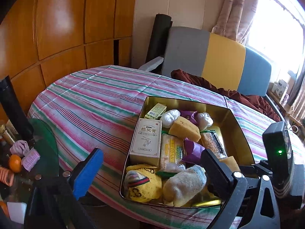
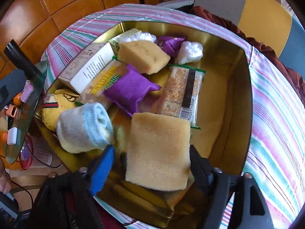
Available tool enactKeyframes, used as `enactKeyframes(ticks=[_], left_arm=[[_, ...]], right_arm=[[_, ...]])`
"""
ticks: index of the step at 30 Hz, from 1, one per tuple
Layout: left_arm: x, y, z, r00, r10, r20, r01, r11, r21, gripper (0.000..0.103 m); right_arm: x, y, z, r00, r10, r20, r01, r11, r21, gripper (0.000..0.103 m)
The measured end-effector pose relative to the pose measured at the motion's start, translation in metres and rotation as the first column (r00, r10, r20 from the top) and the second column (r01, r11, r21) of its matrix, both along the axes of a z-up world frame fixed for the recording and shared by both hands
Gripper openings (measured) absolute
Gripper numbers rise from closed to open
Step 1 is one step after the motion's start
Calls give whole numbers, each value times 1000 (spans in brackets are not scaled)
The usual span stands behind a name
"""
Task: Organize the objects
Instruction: 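Carry the yellow sponge over the gold box and release it with the right tool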
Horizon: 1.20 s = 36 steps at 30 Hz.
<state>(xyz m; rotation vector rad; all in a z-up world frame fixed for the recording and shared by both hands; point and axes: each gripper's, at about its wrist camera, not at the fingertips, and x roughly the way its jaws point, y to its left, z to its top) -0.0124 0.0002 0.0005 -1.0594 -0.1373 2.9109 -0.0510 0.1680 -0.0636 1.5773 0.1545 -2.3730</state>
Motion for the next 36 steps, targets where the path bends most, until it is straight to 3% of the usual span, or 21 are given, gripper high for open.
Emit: enactKeyframes(ticks=[6, 9, 14, 19, 25, 36], left_arm=[[3, 5, 5, 999, 47, 4, -47, 998, -52, 103], [6, 10, 6, 998, 69, 8, -68, 994, -86, 103], [17, 12, 9, 999, 51, -1, -51, 998, -47, 103], [23, 15, 11, 999, 47, 8, -47, 998, -37, 103], [30, 17, 10, 999, 38, 3, -38, 999, -37, 103], [30, 15, 3, 999, 43, 2, -43, 998, -48, 100]], right_arm=[[18, 12, 24, 995, -11, -103, 10, 1000, -17, 85], [28, 19, 38, 983, -84, -166, 78, 996, -41, 85], [50, 30, 57, 936, -222, -273, 207, 975, -85, 85], [59, 35, 68, 900, -278, -336, 269, 960, -75, 85], [64, 41, 77, 878, -311, -363, 305, 949, -75, 85], [64, 31, 72, 891, -281, -357, 281, 958, -54, 85]])
